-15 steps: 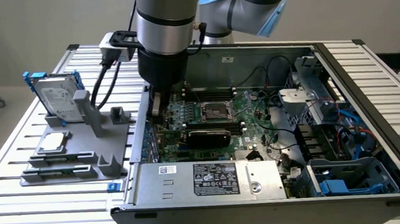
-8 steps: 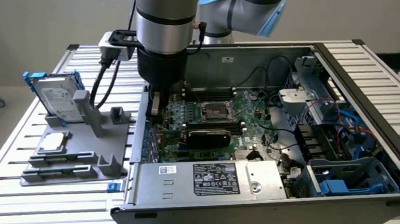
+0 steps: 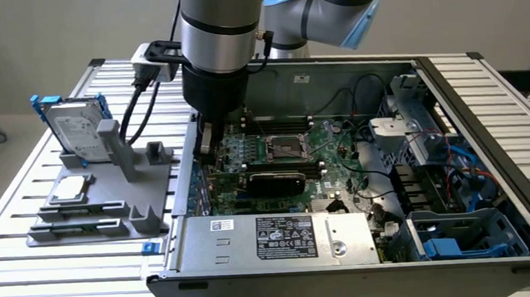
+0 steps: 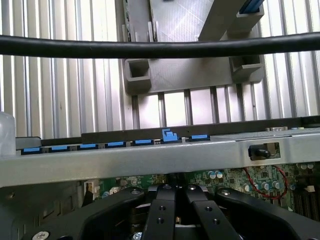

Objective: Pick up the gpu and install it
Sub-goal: 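Press down on the gpu until it lock into place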

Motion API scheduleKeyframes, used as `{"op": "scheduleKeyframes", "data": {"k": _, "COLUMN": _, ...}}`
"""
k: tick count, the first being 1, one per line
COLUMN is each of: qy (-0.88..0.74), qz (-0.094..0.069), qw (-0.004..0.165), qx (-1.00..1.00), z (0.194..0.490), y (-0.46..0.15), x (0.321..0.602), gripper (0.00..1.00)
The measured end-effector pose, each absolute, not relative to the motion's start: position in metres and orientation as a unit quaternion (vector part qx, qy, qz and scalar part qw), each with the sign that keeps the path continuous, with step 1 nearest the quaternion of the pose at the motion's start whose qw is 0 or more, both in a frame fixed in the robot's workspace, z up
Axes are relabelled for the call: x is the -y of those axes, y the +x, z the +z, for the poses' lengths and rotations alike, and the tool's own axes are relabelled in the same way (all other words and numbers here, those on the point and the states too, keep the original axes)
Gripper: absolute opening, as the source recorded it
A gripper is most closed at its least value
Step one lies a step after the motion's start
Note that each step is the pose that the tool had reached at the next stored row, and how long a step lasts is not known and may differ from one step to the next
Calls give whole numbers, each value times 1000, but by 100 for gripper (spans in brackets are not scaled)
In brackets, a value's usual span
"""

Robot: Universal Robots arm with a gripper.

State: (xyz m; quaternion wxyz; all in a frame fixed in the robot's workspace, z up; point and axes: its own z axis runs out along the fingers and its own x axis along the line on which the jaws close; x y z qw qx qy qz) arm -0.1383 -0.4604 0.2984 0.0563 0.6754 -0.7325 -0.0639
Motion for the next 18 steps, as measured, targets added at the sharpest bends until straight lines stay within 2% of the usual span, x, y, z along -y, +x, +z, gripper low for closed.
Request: {"op": "scheduleKeyframes", "data": {"k": 18, "qy": 678, "qz": -66, "qw": 55, "qx": 730, "z": 308, "y": -129, "x": 460, "gripper": 11}}
